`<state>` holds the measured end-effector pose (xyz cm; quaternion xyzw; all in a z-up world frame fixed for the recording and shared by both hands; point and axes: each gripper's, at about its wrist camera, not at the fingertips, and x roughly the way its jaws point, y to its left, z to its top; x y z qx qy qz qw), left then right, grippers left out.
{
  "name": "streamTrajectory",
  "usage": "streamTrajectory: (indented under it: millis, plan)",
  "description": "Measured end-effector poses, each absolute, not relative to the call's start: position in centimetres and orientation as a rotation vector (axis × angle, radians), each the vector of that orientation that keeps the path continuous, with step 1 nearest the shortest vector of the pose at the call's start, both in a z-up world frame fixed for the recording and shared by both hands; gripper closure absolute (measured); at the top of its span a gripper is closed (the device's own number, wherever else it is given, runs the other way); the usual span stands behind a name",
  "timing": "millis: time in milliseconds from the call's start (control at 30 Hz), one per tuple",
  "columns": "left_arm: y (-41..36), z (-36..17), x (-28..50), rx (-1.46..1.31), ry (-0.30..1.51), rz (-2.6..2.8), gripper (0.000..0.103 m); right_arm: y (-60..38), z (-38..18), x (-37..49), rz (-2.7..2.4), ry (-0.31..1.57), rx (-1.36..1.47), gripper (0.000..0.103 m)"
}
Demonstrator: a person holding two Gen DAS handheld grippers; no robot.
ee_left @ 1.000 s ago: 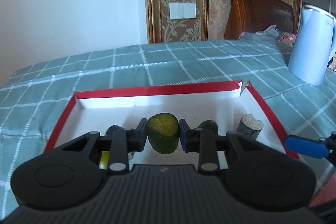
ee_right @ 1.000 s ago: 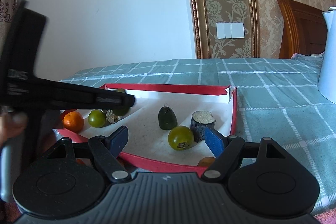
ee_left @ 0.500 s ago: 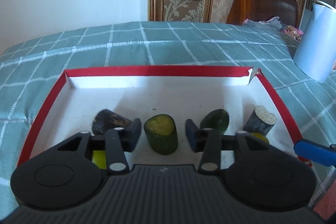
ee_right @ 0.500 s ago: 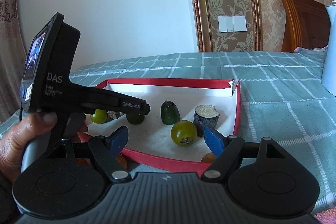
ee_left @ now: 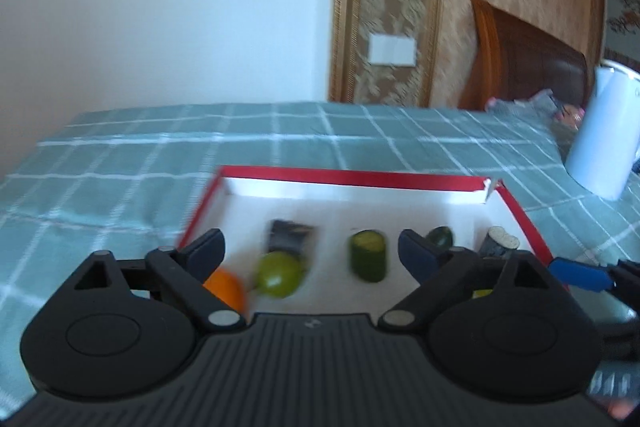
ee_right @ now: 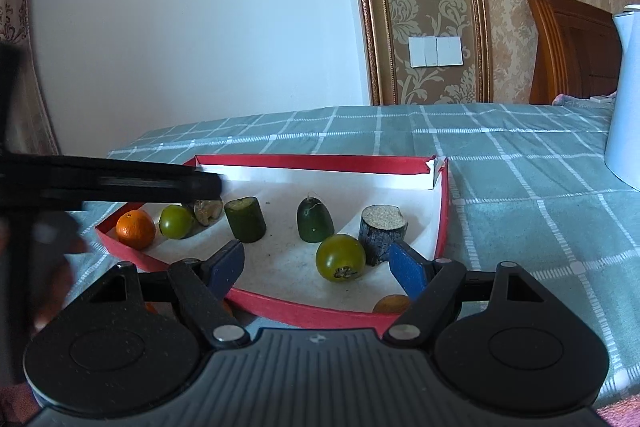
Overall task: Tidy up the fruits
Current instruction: 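Carry the cucumber piece into the red box and open the left gripper, then withdraw the left gripper from the box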
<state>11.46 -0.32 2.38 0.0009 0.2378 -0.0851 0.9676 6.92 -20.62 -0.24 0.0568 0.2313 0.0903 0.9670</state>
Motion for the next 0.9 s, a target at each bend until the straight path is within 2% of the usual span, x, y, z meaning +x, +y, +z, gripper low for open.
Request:
streamTrajectory:
  millis: [367,700,800,900]
  plan:
    - [6.7,-0.5,6.7,-0.070,0.503,0.004,0.007,-18.6,-0.4,5.8,0.245,0.433,0.007,0.023]
    - [7.4,-2.2,7.1,-0.043,0.549,0.031,0.002,-17.1,-0.9,3.4,0.288,0.424,-0.019,0.023]
    - [8.1,-2.6,7.6,-0.081,0.588,0.032,0.000,-16.2,-1.1,2.8,0.294,0.413,-0.066,0.027]
    - [9.3,-3.1,8.0,-0.156,0.623,0.008,0.000,-15.2,-1.5,3.1,0.317,0.446,-0.109,0.042]
